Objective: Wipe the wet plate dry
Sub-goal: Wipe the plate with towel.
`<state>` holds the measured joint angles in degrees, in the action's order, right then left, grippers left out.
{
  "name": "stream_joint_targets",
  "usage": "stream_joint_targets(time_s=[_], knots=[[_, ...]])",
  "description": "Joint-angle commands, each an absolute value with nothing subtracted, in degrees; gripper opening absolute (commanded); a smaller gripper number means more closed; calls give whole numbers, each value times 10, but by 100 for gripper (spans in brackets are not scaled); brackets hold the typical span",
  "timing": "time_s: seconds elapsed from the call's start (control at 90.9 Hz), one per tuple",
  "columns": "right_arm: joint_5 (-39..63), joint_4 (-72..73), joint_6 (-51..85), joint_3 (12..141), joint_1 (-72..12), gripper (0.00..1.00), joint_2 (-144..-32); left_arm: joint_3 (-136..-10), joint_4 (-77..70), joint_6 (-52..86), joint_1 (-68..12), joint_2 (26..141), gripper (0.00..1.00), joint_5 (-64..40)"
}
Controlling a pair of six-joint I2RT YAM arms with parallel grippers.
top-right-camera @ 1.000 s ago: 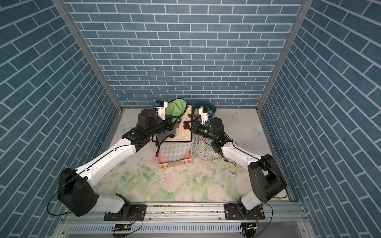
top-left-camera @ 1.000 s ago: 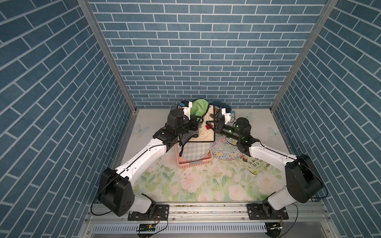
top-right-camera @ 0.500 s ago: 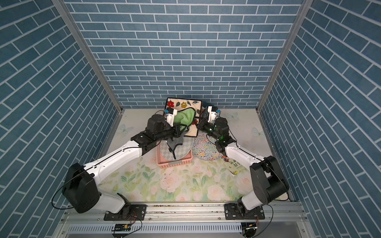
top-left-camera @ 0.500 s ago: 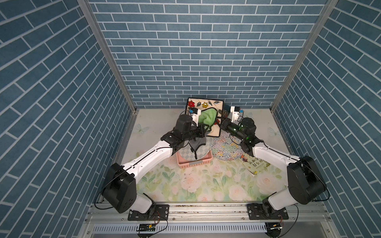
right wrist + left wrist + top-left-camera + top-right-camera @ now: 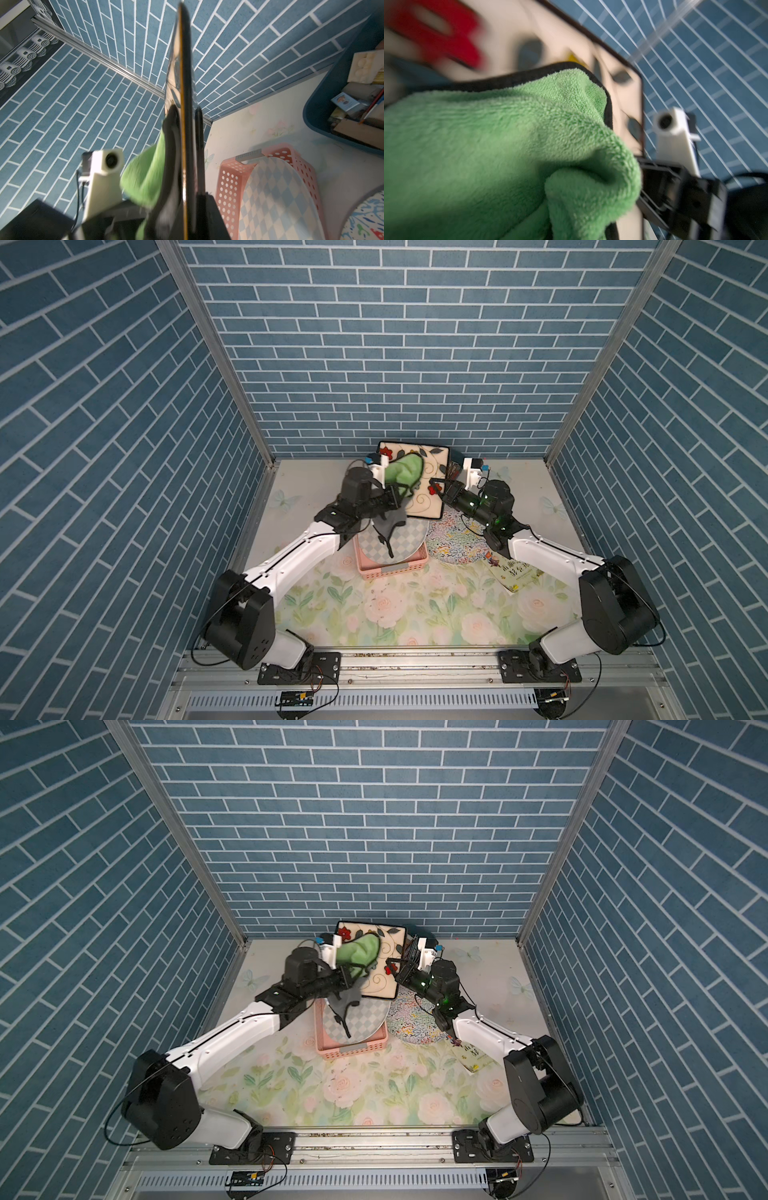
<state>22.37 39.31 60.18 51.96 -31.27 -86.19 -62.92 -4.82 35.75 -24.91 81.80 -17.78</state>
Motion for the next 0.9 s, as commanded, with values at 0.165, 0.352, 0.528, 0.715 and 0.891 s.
stream_joint_targets(time_s=[0.165, 0.352, 0.528, 0.715, 0.891], knots=[[414, 585, 587, 628, -407, 0, -823, -680, 29, 282, -240, 848, 0, -177], [367, 601, 606, 616, -372, 0, -812, -686, -28, 302, -251, 866, 0, -233], [336, 585, 617, 565, -324, 0, -770, -680, -47, 301, -227, 829, 0, -249], [368, 608, 611, 613, -367, 0, -814, -763, 45, 220, -331, 891, 0, -254], [339, 634, 654, 588, -286, 0, -780, -696, -73, 337, -247, 797, 0, -276]])
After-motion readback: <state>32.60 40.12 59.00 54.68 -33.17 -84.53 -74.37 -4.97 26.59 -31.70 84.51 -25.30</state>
